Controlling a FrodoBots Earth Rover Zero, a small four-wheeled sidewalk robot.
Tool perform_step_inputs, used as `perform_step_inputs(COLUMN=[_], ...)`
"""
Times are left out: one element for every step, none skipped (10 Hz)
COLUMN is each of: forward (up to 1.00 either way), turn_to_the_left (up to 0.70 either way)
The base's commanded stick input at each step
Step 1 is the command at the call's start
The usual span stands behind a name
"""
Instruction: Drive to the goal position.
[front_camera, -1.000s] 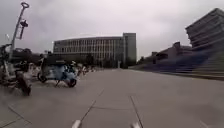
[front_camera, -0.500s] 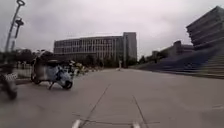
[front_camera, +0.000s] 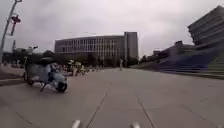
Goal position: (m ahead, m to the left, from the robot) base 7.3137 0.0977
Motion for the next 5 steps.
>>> perform_step_inputs(forward=[0.85,0.85,0.85,0.85,0.85], turn_to_the_left=[0.00,-0.17,-0.34,-0.23,-0.10])
